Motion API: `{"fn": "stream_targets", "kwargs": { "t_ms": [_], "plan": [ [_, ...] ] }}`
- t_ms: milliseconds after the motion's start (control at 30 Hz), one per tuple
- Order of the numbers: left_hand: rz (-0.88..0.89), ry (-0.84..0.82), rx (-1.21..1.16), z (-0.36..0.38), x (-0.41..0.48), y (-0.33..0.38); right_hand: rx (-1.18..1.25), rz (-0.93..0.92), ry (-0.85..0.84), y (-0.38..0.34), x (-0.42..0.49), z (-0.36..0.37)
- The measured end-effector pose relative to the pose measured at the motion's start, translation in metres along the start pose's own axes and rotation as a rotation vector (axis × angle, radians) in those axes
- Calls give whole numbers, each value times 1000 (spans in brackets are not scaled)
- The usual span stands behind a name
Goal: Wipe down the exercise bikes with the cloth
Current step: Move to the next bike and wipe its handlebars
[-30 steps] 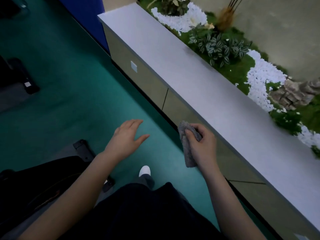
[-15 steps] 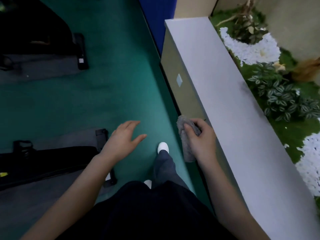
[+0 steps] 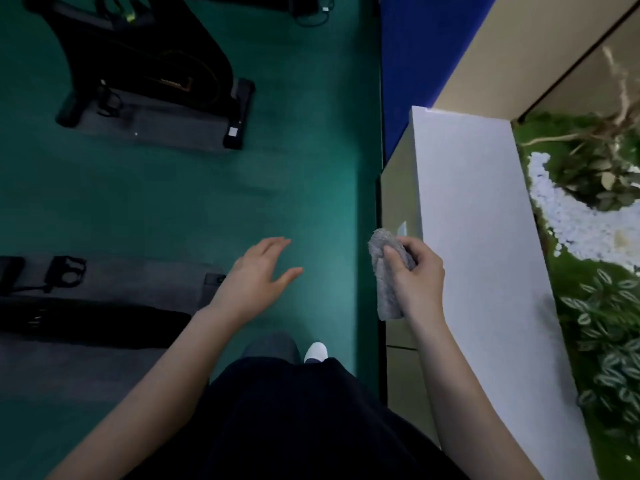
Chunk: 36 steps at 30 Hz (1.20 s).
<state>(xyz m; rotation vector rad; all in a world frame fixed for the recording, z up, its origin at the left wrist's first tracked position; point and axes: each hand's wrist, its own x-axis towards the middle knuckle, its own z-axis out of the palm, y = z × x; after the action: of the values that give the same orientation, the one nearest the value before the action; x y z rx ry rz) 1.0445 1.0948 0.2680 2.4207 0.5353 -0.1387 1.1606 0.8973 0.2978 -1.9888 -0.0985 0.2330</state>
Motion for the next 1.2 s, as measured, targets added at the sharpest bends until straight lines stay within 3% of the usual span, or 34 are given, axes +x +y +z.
{"fn": "stream_targets", "kwargs": {
  "t_ms": [467,800,1200],
  "plan": [
    [-260,156,-75,-83,147,-78,-73,-102,-303,-72,175,142],
    [-349,256,-46,-162,238,-131,-137,-169,-395,-139,286,244],
    [-809,324,12,-204,273,-201,-168,-354,-861,-205,370,410]
  ]
}}
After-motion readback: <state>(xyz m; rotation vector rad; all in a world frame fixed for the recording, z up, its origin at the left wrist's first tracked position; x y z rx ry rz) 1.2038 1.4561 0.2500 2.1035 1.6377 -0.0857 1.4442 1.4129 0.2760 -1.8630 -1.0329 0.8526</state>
